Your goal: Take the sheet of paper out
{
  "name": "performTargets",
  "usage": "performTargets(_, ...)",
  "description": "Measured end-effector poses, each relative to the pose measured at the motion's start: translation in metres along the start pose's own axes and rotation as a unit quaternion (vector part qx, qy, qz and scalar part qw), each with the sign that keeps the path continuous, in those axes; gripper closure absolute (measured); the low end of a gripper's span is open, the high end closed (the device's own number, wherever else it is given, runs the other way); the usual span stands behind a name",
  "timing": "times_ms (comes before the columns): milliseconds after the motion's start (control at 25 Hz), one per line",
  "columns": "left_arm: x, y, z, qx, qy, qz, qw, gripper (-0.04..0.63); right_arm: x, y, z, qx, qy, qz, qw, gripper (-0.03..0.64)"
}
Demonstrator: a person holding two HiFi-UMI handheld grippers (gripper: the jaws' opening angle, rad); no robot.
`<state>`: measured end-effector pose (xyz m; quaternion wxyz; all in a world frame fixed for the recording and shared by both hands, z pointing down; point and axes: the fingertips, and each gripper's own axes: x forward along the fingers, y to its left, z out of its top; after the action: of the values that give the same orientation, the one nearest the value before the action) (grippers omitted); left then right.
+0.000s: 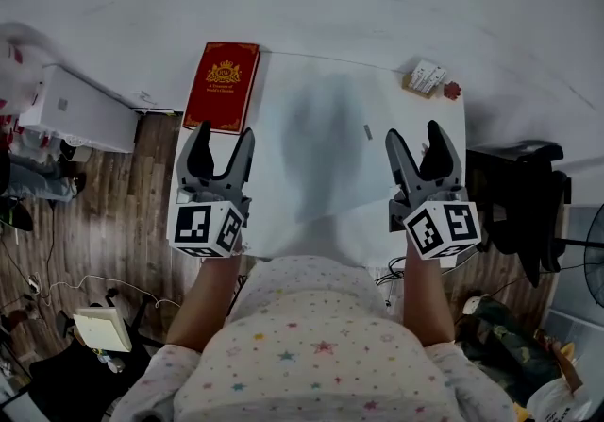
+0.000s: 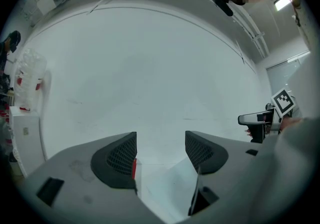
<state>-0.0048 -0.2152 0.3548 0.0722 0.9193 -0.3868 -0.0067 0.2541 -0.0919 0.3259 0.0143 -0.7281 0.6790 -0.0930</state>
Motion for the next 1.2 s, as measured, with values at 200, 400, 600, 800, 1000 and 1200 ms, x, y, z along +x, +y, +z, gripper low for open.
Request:
performTargets(200,0.003,-0.001,-0.009,-0.001,0.003,0.007,1.0,0.314,0.01,-0.009,-0.024,0.019,0.028,0.012,0.999,0.307)
performTargets(400,0.003,-0.001,-0.025,-0.011,0.015,0.014,0.9997,0.314,0.015,-0.017,-0.053,0.025,0.064,0.013,0.998,0.322)
performTargets(600,0.001,0.0,-0.041,-0.019,0.028,0.02,0.9992,0.314,0.018,-0.026,-0.083,0.033,0.101,0.014,0.994,0.334)
performTargets(800,0.002,-0.001,-0.055,-0.019,0.042,0.019,0.9988,0.314,0.025,-0.032,-0.115,0.059,0.143,0.023,0.988,0.344)
performTargets(1000,0.005,0.0,-0.064,-0.018,0.047,0.015,0.9986,0.314,0.027,-0.039,-0.145,0.07,0.182,0.022,0.981,0.36)
performTargets(1200,0.006,-0.002,-0.075,-0.021,0.06,0.012,0.9979,0.314,0.022,-0.045,-0.17,0.099,0.211,0.024,0.972,0.382)
